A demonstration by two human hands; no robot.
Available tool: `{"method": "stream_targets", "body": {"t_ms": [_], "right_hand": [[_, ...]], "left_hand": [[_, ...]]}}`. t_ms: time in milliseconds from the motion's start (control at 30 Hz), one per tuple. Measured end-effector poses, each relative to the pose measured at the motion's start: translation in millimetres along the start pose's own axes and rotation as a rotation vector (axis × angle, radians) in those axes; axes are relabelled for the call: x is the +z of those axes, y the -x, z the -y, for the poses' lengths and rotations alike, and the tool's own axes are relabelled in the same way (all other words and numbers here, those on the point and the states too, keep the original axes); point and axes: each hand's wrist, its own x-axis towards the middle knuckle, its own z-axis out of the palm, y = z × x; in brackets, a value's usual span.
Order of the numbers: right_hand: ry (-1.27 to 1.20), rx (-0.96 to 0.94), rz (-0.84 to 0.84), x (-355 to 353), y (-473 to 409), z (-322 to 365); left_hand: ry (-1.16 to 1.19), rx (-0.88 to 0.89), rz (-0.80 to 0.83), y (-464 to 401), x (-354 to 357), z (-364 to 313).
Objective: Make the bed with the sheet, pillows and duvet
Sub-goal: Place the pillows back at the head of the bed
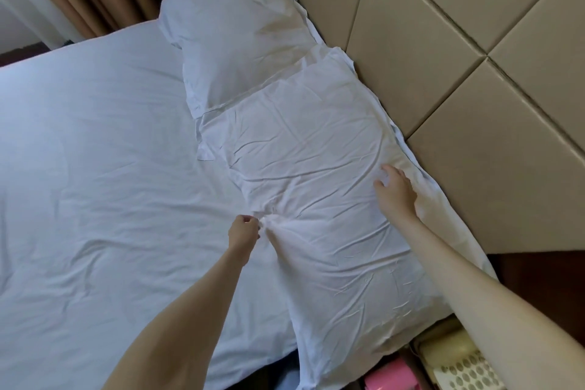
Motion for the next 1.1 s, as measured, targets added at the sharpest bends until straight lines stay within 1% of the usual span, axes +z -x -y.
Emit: {"method": "stream_targets", "body": {"t_ms": [67, 133, 267, 467, 867, 1100], "right_hand": [[-0.194, -0.009, 0.015, 2, 12, 13], [-0.329, -0.020, 0.029, 4, 23, 28], [-0.398, -0.090, 0.027, 14, 43, 66], [-0.542, -0.131, 0.068, 41, 96, 128], [-0.732, -0.116, 0.059, 97, 251, 205], [-0.756, -0.141, 0.071, 128, 305, 241]], "left_hand": [[0.124, 0.024, 0.083, 14, -14, -4], [0.213, 0.056, 0.098, 28, -29, -10], [0.314, 0.149, 0.084, 54, -65, -20], [0.362, 0.264, 0.053, 81, -139, -16], [0.367, 0.418, 0.081, 124, -297, 34], [0.378, 0.463, 0.062, 137, -365, 60]]}}
